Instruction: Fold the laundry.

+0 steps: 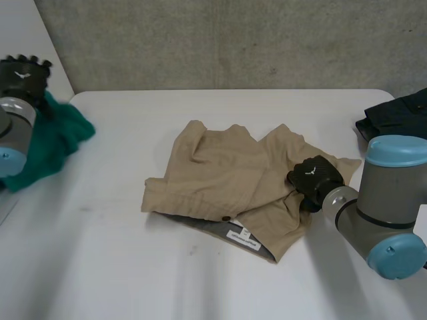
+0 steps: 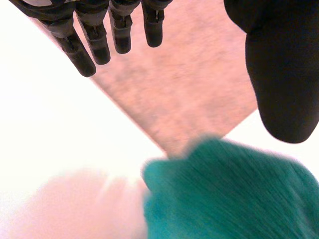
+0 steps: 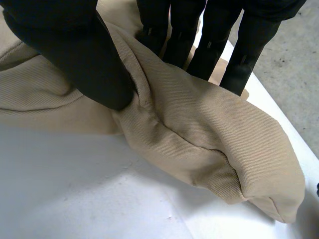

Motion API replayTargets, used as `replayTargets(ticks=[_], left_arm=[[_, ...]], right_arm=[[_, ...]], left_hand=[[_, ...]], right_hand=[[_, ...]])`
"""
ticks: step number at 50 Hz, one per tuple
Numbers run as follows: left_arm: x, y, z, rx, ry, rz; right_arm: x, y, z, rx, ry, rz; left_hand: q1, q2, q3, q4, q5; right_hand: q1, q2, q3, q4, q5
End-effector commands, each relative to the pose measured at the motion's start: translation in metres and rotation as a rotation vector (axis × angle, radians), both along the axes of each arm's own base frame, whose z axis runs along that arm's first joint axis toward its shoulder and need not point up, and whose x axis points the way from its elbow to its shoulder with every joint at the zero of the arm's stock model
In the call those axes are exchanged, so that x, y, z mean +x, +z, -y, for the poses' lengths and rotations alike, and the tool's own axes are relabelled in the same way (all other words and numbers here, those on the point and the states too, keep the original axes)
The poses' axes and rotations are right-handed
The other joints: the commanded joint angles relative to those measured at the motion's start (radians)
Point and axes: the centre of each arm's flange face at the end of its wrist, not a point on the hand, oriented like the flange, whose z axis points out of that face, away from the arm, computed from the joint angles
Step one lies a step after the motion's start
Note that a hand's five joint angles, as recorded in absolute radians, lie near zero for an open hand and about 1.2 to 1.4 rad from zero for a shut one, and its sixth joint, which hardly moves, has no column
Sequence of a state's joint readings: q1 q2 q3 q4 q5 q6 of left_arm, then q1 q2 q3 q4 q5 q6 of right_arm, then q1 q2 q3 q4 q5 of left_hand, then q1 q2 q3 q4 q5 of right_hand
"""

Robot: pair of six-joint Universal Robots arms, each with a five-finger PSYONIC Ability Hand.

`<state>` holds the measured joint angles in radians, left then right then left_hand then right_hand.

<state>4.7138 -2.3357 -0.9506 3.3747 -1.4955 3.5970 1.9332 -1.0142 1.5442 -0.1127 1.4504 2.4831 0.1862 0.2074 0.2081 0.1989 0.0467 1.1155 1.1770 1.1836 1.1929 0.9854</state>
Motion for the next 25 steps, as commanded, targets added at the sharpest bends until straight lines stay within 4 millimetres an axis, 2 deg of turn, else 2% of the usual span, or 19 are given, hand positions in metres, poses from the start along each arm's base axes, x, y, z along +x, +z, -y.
replayTargets(ticks=[1, 7, 8, 11, 15, 19, 25], left_arm=[[-0.043, -0.009, -0.048, 0.094, -0.171, -0.021], [-0.096, -0.026, -0.087, 0.157, -0.526, -0.010], [-0.110, -0.032, -0.097, 0.180, -0.622, -0.007], [-0.132, -0.050, -0.117, 0.250, -0.757, 0.005], [-0.145, -0.068, -0.135, 0.327, -0.825, 0.068], [-0.149, -0.082, -0.142, 0.374, -0.844, 0.150], [-0.154, -0.094, -0.158, 0.468, -0.892, 0.218]], right_arm=[[-0.002, 0.009, -0.001, -0.014, 0.001, 0.014], [-0.005, 0.016, -0.009, -0.004, 0.008, 0.009], [-0.006, 0.018, -0.012, 0.007, 0.009, 0.006], [-0.007, 0.022, -0.017, 0.019, 0.007, 0.006], [-0.009, 0.022, -0.019, 0.025, -0.004, 0.019], [-0.010, 0.020, -0.016, 0.034, -0.023, 0.029], [-0.011, 0.014, -0.012, 0.047, -0.050, 0.020]], left_hand=[[-0.012, -0.033, -0.034, -0.024, -0.047], [-0.012, -0.033, -0.034, -0.024, -0.047], [-0.012, -0.033, -0.034, -0.024, -0.047], [-0.012, -0.033, -0.034, -0.024, -0.047], [-0.012, -0.033, -0.034, -0.024, -0.047], [-0.012, -0.033, -0.034, -0.024, -0.047], [0.340, 0.319, 0.318, 0.328, 0.305]], right_hand=[[0.281, 0.219, 0.213, 0.203, 0.236], [0.281, 0.219, 0.213, 0.203, 0.236], [0.281, 0.219, 0.213, 0.203, 0.236], [0.281, 0.219, 0.213, 0.203, 0.236], [0.281, 0.219, 0.213, 0.203, 0.236], [0.281, 0.219, 0.213, 0.203, 0.236], [0.281, 0.219, 0.213, 0.203, 0.236]])
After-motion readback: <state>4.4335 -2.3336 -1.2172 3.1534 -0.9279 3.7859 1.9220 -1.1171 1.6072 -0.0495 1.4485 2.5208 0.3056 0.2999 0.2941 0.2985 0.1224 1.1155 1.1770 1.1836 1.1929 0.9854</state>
